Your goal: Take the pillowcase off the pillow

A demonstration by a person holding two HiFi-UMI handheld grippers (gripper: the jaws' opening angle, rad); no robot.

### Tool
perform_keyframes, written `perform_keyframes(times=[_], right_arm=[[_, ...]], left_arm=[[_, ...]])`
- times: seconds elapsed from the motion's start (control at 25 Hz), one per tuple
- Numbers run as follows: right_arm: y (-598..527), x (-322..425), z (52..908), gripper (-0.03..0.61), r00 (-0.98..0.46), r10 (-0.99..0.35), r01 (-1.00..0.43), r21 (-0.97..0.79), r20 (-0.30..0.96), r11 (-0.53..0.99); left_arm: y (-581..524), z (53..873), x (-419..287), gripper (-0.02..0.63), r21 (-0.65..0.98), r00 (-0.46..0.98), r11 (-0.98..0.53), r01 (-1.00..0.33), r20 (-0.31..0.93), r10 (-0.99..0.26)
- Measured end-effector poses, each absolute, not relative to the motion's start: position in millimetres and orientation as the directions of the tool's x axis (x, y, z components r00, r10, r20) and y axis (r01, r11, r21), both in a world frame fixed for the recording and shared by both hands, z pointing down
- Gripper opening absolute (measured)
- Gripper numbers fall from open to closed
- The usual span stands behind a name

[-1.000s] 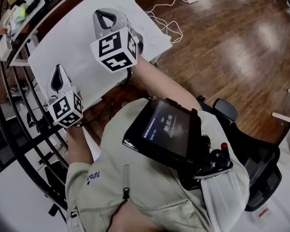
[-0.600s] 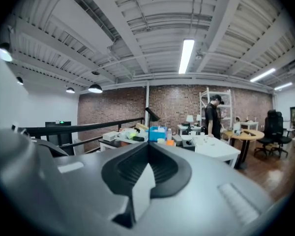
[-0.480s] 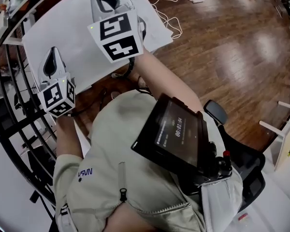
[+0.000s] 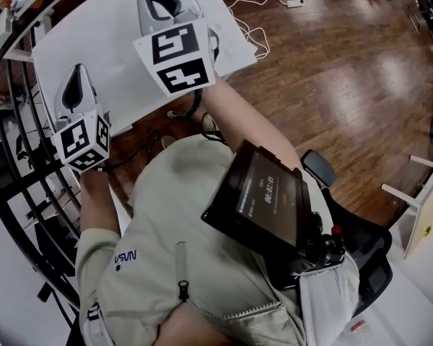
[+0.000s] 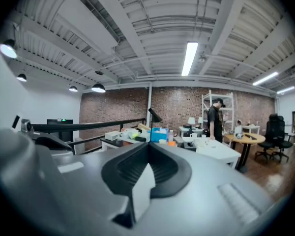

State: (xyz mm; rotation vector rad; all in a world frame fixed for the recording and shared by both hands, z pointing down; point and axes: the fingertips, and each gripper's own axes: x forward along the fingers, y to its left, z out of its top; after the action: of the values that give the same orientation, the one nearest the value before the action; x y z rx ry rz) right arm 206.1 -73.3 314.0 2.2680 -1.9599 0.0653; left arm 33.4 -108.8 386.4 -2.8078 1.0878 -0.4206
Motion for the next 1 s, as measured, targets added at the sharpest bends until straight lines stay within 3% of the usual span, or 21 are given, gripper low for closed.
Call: perform_keyframes(times=[1.0], right_arm=[[-64, 193, 320, 0.002, 0.147, -0.983, -0.985, 0.111, 0.114, -0.134]], left_arm=[[-107, 383, 32, 0.006, -0.178, 0.714, -0.745, -0.643, 0.214, -0.667]])
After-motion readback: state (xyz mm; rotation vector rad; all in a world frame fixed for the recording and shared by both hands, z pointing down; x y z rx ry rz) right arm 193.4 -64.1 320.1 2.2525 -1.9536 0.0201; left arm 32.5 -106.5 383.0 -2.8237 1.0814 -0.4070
